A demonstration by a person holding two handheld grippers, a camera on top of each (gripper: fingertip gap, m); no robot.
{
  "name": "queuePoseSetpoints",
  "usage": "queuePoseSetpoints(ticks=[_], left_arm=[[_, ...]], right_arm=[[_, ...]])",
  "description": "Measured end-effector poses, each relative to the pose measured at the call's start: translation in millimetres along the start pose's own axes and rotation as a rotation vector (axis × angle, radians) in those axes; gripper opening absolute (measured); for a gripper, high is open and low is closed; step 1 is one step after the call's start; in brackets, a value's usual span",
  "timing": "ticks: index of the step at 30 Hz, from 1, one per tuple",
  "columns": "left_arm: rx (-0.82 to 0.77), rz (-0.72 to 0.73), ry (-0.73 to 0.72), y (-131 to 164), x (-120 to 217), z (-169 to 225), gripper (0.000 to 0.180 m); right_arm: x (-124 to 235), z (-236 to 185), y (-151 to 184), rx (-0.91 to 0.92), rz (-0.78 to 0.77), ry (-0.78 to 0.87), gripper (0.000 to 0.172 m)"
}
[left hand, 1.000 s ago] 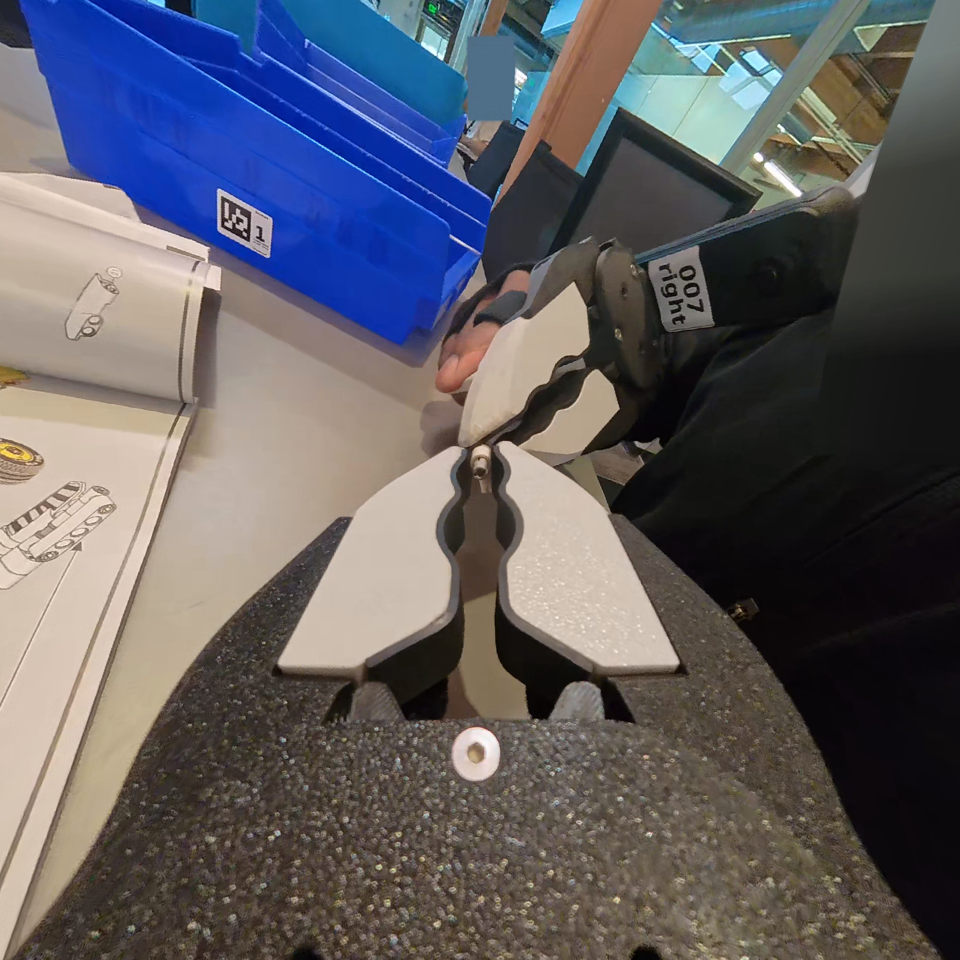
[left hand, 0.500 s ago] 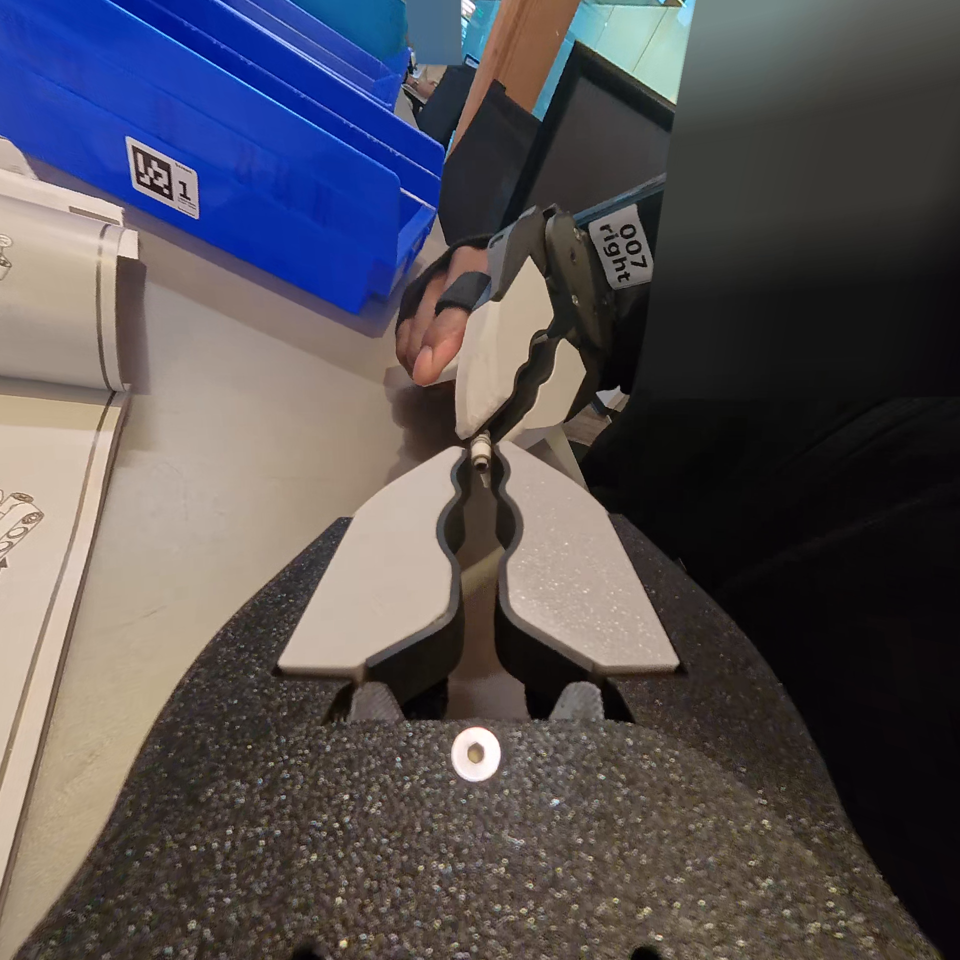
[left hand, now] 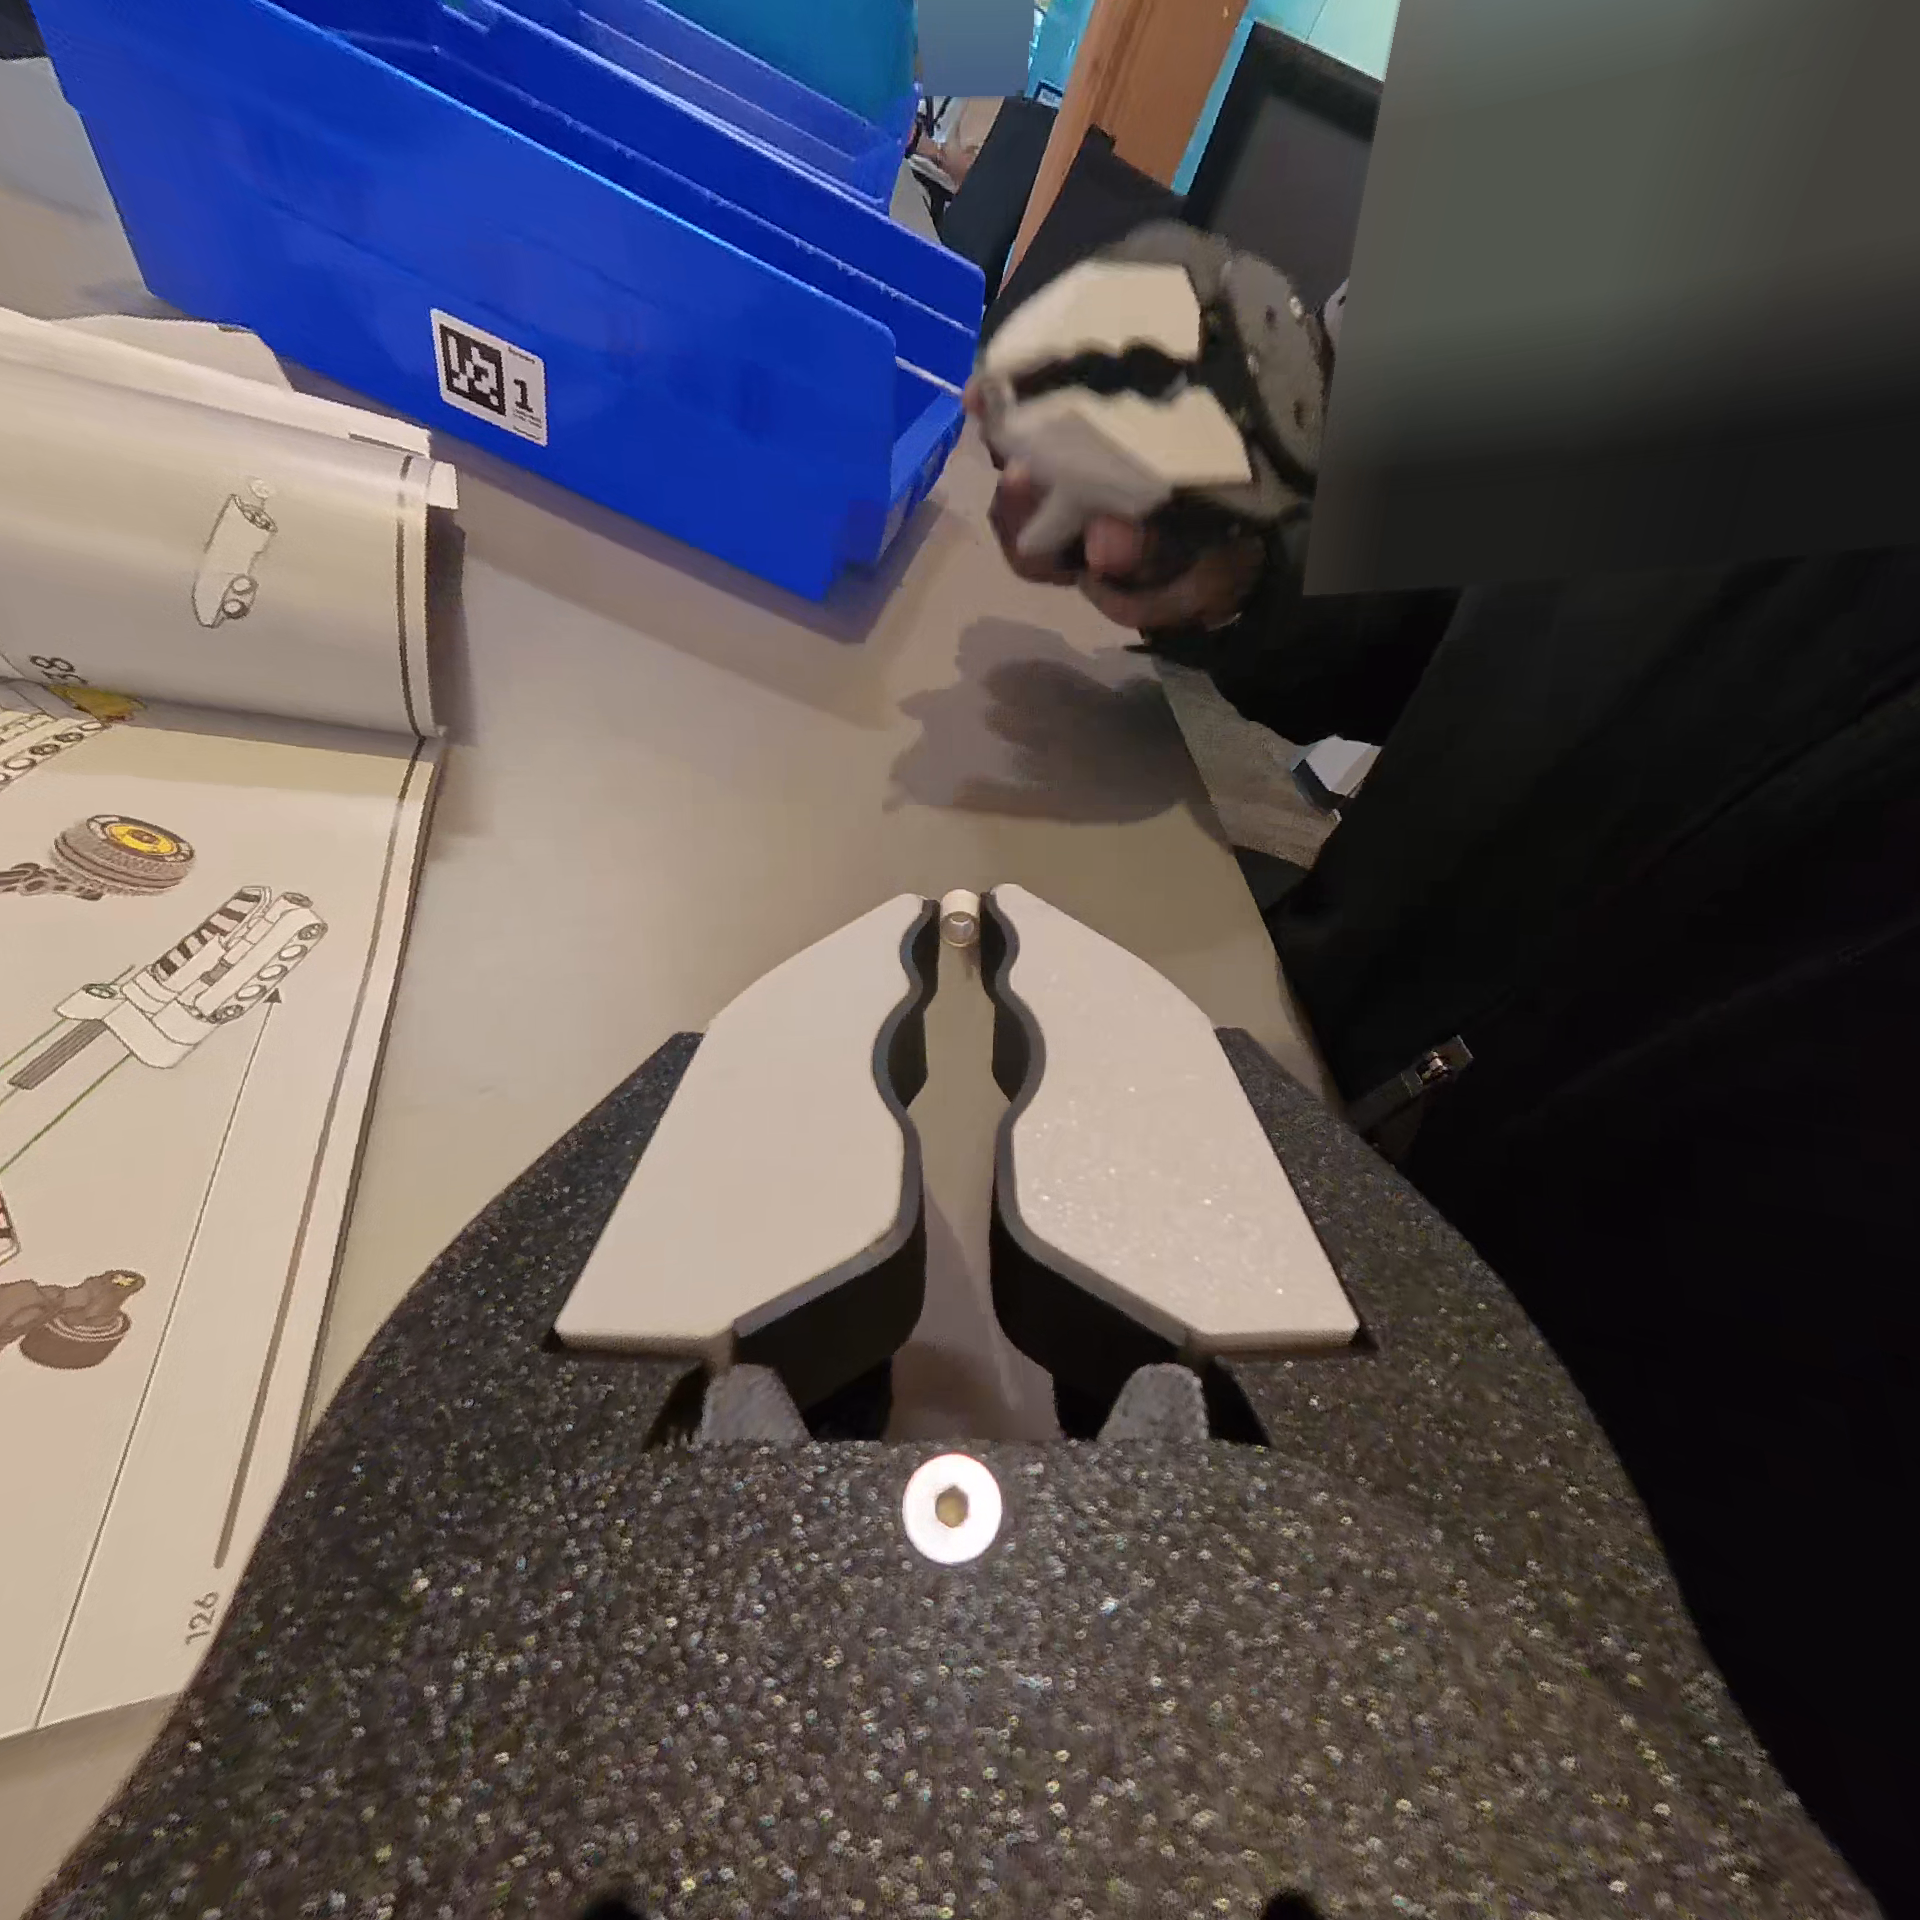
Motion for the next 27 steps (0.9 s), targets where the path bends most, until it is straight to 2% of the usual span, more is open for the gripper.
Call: queuePoseSetpoints(ticks=[2,4,6,8,11,15,18,21,24,27], left_arm=[[-0.017,0.003,0.005,-1.6,-2.6,1.7,0.008],[-0.045,0.011,0.017,-6.5,-9.3,4.7,0.008],[-0.09,0.03,0.014,-16.9,-19.0,6.7,0.008],[-0.137,0.055,-0.01,-31.9,-31.5,7.3,0.008],[-0.203,0.092,-0.058,-60.3,-58.8,6.2,0.008],[-0.262,0.113,-0.093,-108.6,-112.9,-1.2,0.008],[-0.271,0.085,-0.093,-142.6,-162.2,-9.8,0.008],[-0.357,0.014,-0.162,-163.6,-206.9,-28.5,0.01],[-0.369,-0.013,-0.336,-173.5,-224.5,-58.9,0.037],[-0.314,0.067,-0.312,-178.2,-219.3,-61.0,0.042]], right_arm=[[24.6,47.4,14.1,-0.021,-0.088,0.206,0.006],[44.5,91.9,43.2,-0.094,-0.237,0.363,0.006],[52.3,116.8,79.8,-0.185,-0.405,0.402,0.01],[55.3,127.2,105.4,-0.258,-0.489,0.41,0.019],[58.5,130.1,118.7,-0.352,-0.489,0.394,0.024],[67.8,128.0,113.0,-0.401,-0.429,0.385,0.025],[77.5,121.4,107.4,-0.406,-0.398,0.38,0.025],[86.8,112.1,101.9,-0.426,-0.358,0.378,0.024],[92.8,103.0,98.3,-0.436,-0.33,0.364,0.024],[95.4,95.8,94.3,-0.435,-0.298,0.329,0.018]])
Point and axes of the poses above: each gripper's, where its closed fingertips meet, x back along the fingers, y out of its underside, z = x × y across the jaws, the point moved 3 cm from there along x, back along the fingers, and after that the axes turned 2 degrees about -z, right-handed, at the moved point
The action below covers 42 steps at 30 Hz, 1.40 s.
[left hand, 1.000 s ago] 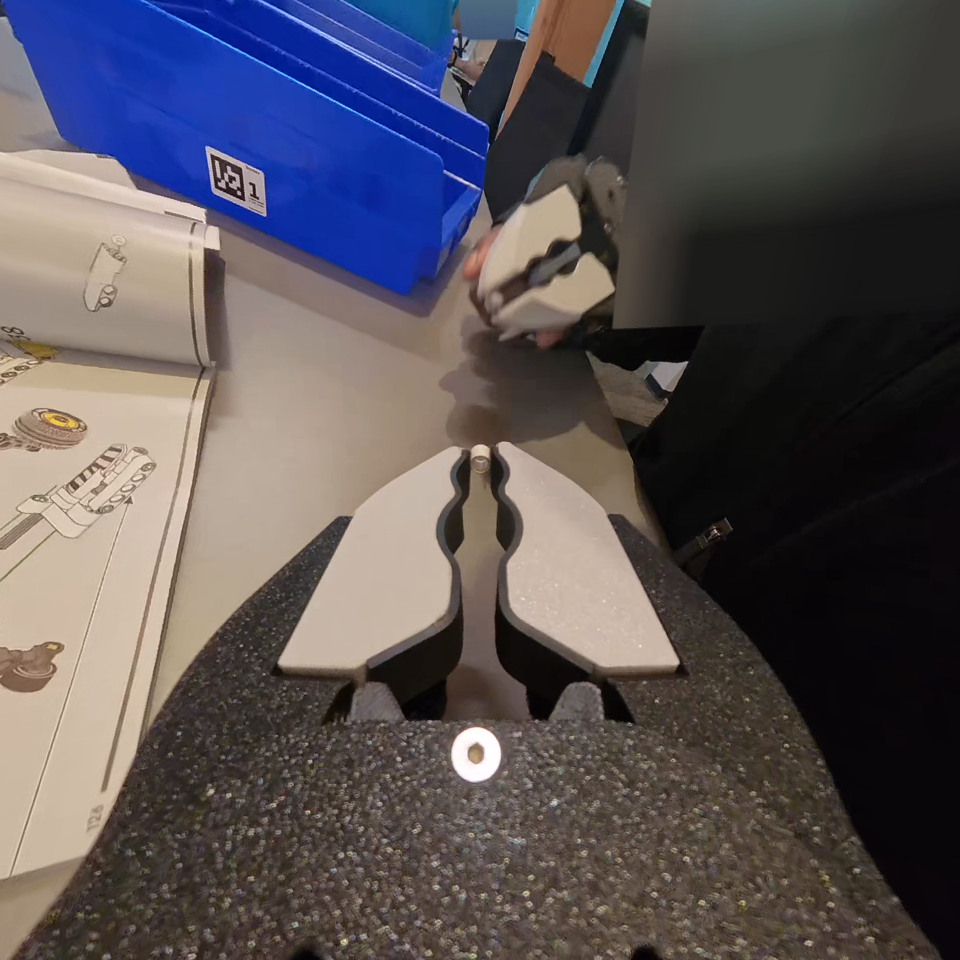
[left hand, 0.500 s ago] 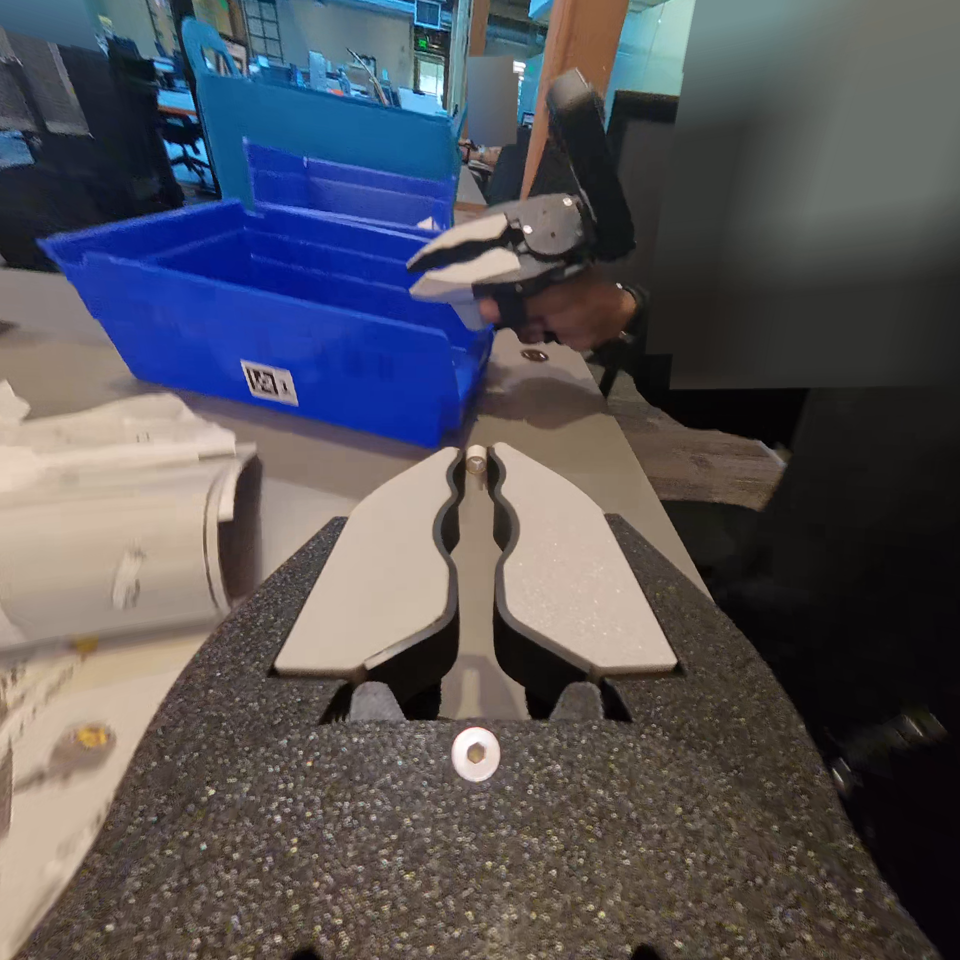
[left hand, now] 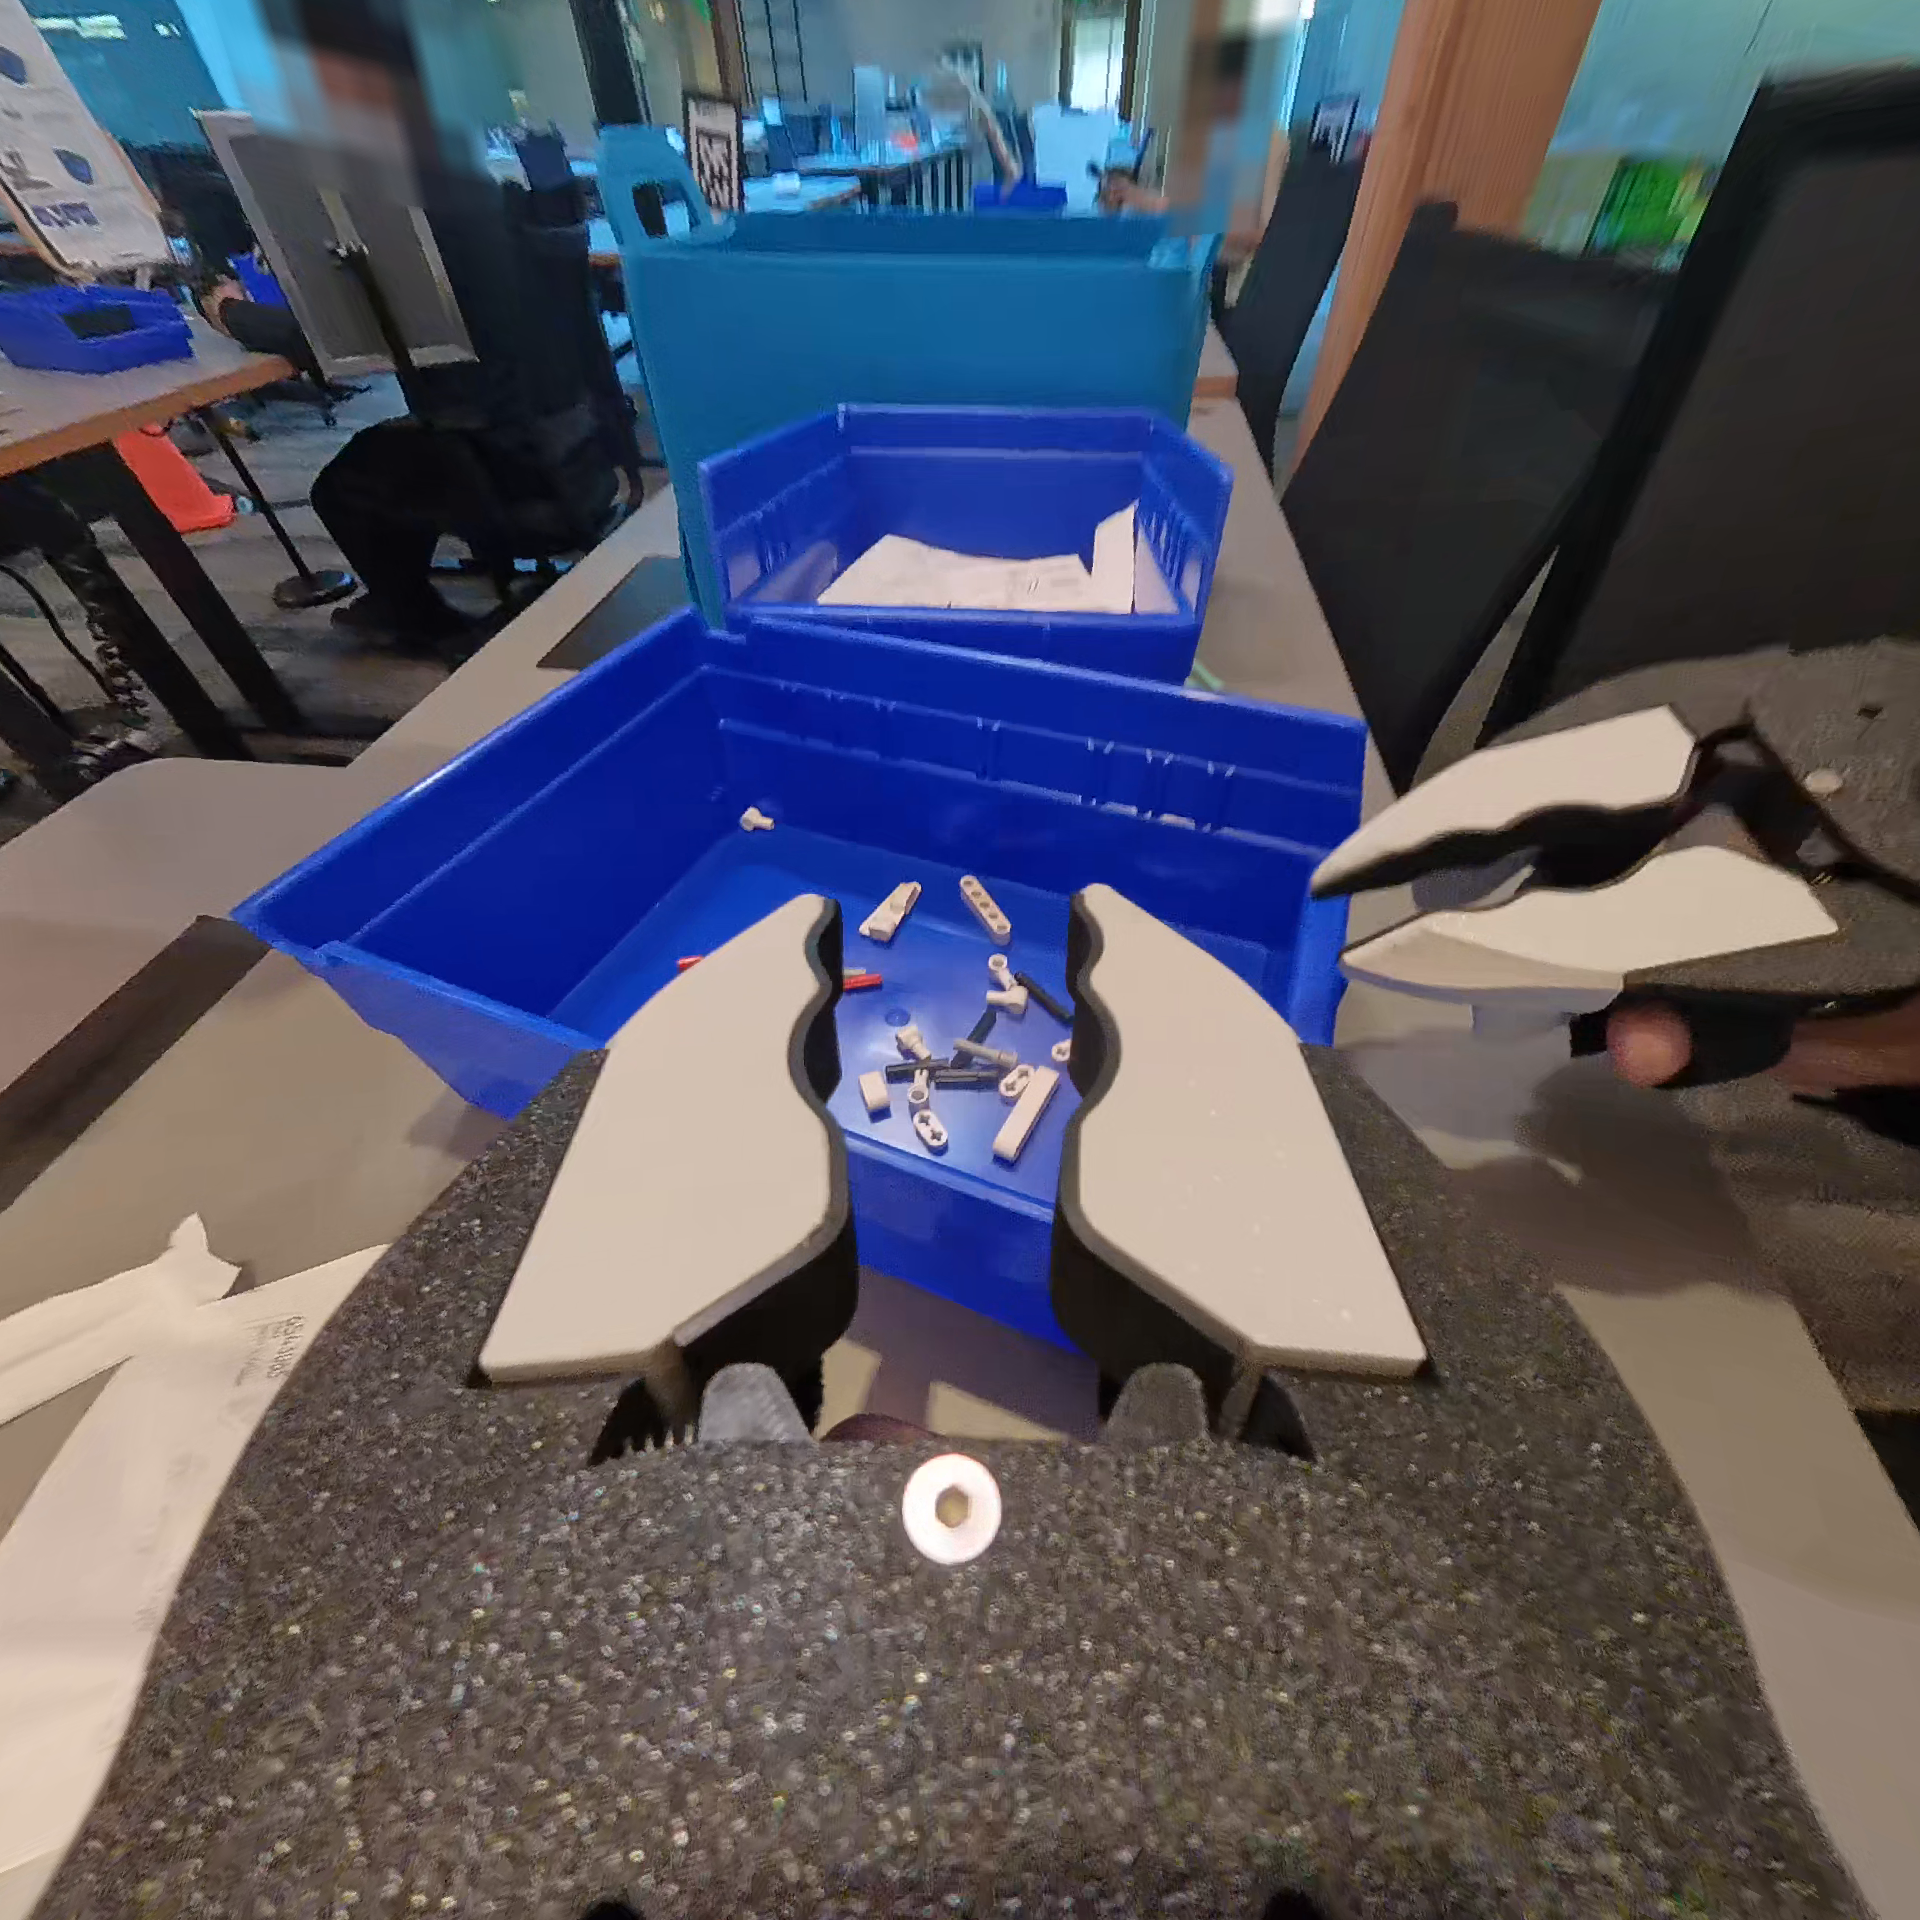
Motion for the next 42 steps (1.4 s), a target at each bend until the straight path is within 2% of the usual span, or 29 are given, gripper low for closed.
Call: queuePoseSetpoints(ticks=[4,7,12,15,17,19,21,27,31,36,42], left_arm=[[0.032,0.062,0.03,-1.3,14.5,0.5,0.049],[0.003,0.14,0.025,-4.8,45.4,4.2,0.056],[-0.106,0.268,-0.02,8.8,137.8,22.4,0.055],[-0.165,0.261,-0.155,33.6,192.0,24.1,0.054],[-0.203,0.327,-0.228,42.1,229.0,29.2,0.048],[-0.197,0.37,-0.368,49.4,265.2,25.1,0.045],[-0.161,0.287,-0.522,64.6,294.9,16.6,0.045],[0.008,0.081,-0.652,98.7,356.0,16.9,0.045],[0.014,-0.063,-0.74,116.5,386.2,15.1,0.046],[0.028,-0.085,-0.776,128.6,418.4,6.5,0.047],[0.042,0.044,-0.898,122.6,474.5,-27.5,0.048]], right_arm=[[0.1,-6.2,-4.9,-0.005,0.027,-0.043,0.016],[3.2,-19.5,-16.4,0.025,0.064,-0.095,0.015],[11.8,-60.2,-38.4,0.124,0.153,-0.237,0.011],[10.7,-92.3,-47.7,0.145,0.186,-0.354,0.01],[7.5,-115.2,-52.9,0.156,0.2,-0.434,0.009],[2.5,-139.6,-56.4,0.156,0.2,-0.518,0.008],[-4.6,-163.9,-57.9,0.163,0.188,-0.59,0.007],[-30.1,-230.1,-57.4,0.229,0.109,-0.764,0.007],[-53.2,-265.8,-61.1,0.267,0.043,-0.832,0.008],[-80.5,-306.9,-70.1,0.318,-0.017,-0.903,0.011],[-100.4,-344.5,-82.0,0.343,-0.028,-0.952,0.011]])
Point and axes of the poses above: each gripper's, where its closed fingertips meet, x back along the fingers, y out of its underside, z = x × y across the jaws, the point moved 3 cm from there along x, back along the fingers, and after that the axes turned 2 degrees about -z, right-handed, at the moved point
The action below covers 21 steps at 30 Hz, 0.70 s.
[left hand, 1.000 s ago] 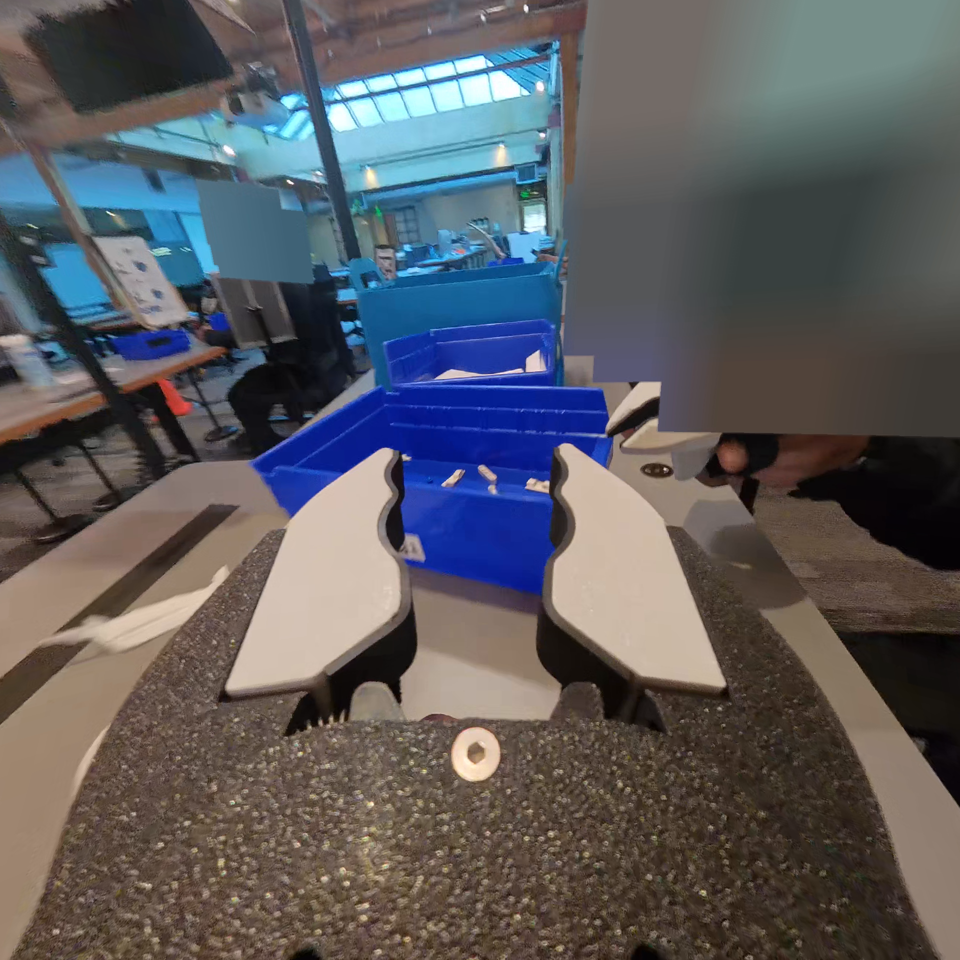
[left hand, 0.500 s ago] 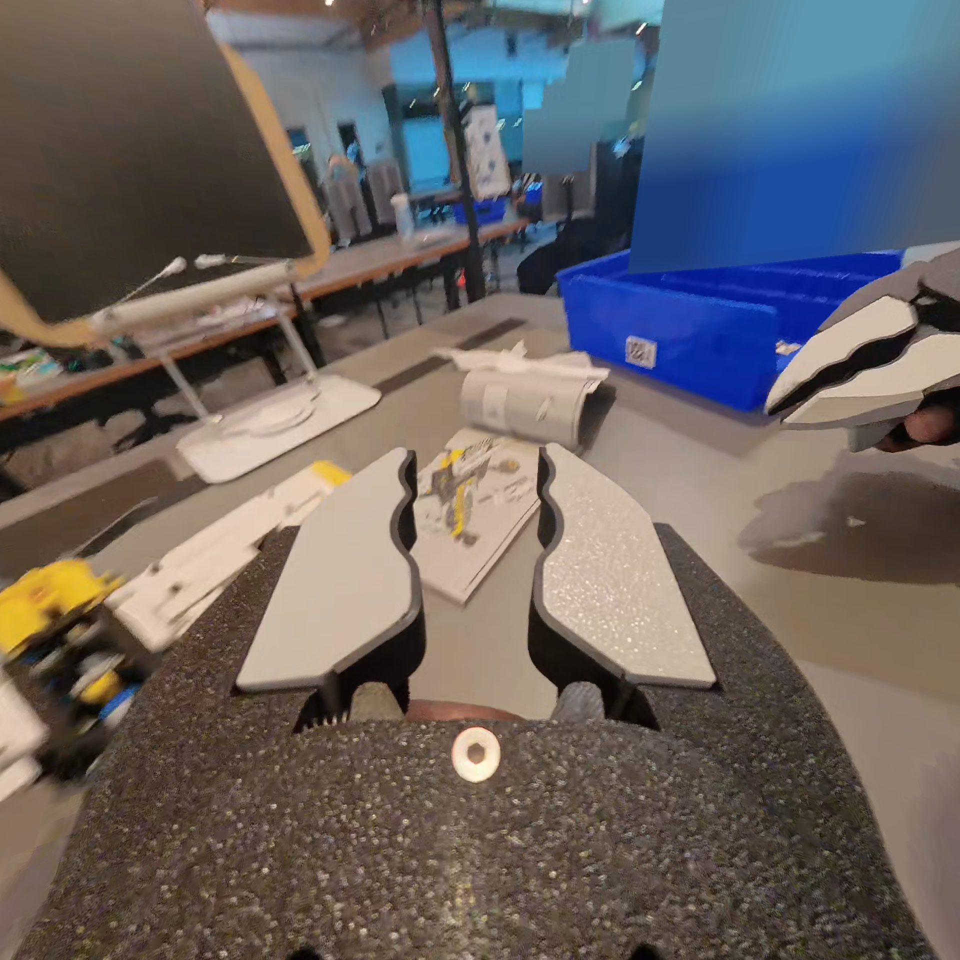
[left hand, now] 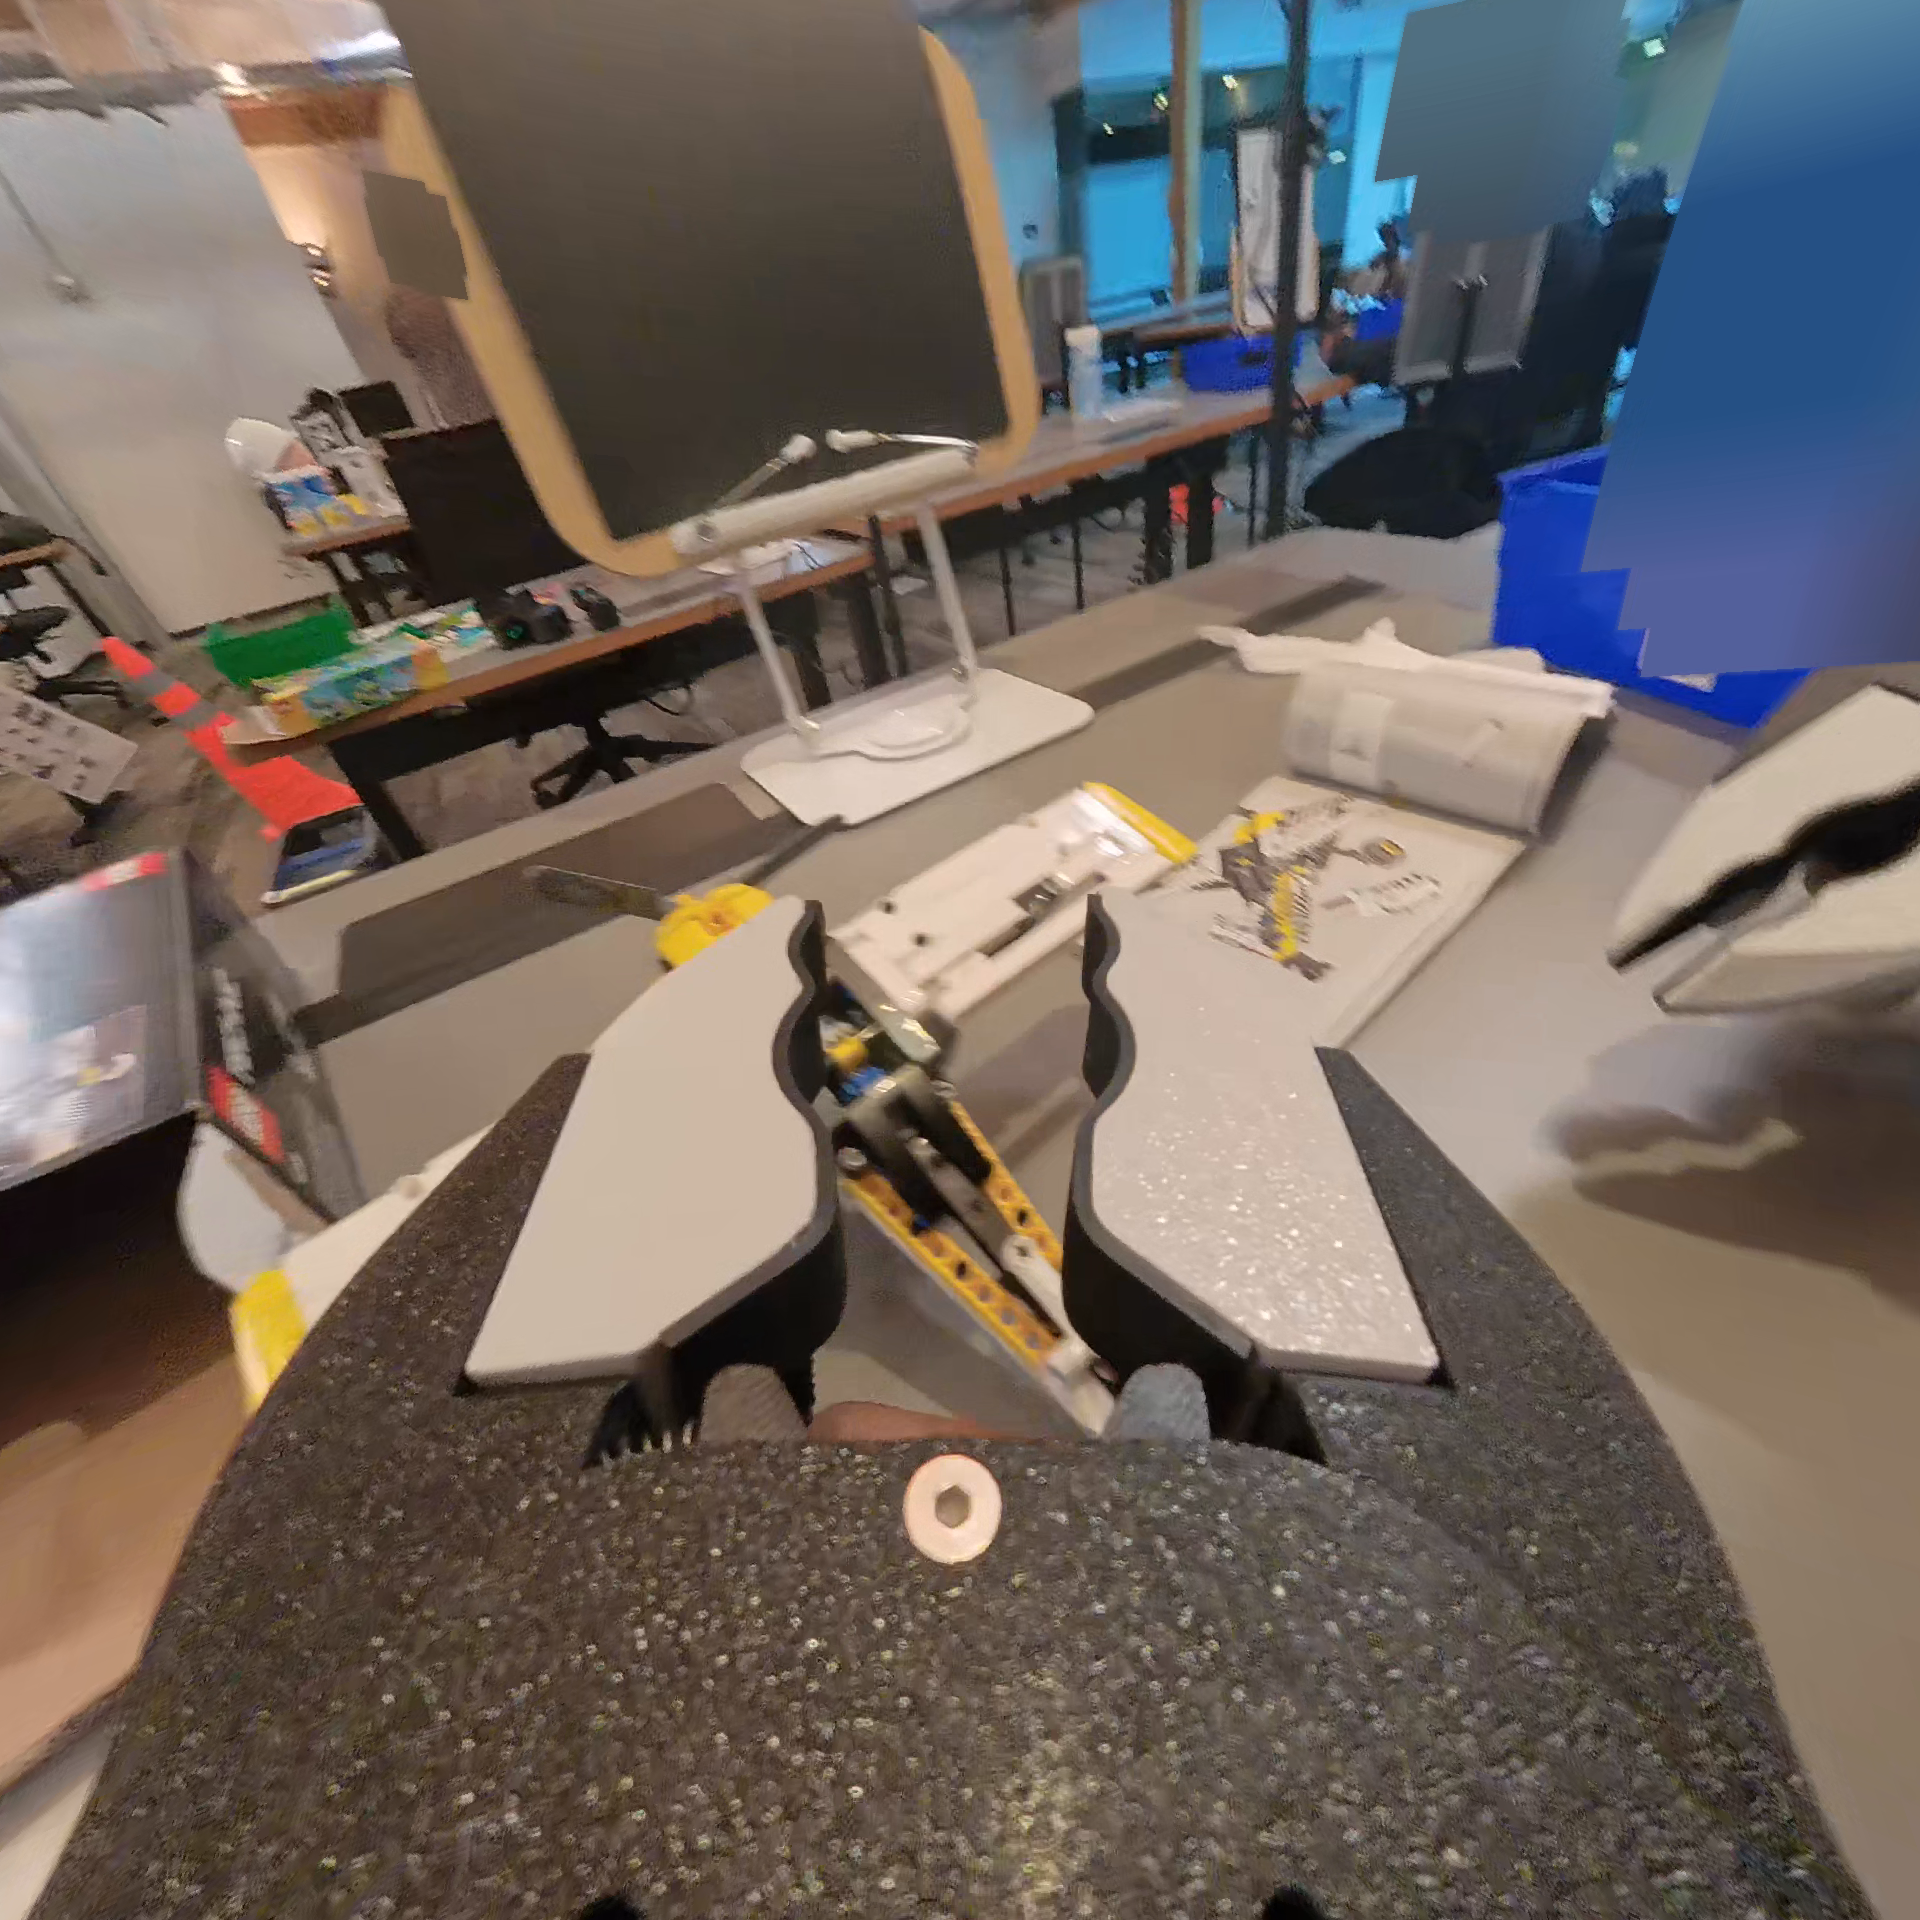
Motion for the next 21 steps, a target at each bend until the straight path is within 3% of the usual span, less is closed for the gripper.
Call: queuePoseSetpoints(ticks=[4,12,21], left_arm=[[0.002,0.036,0.042,-12.1,-9.8,-21.5,0.048],[-0.117,0.048,0.133,-20.8,-53.7,-4.7,0.049],[-0.093,0.101,0.069,-3.1,-48.9,-17.4,0.045]], right_arm=[[-16.0,6.1,-1.8,0.007,-0.02,0.041,0.011],[-21.5,31.6,20.2,-0.012,-0.072,0.159,0.014],[-20.1,45.0,28.7,-0.07,-0.038,0.114,0.019]])
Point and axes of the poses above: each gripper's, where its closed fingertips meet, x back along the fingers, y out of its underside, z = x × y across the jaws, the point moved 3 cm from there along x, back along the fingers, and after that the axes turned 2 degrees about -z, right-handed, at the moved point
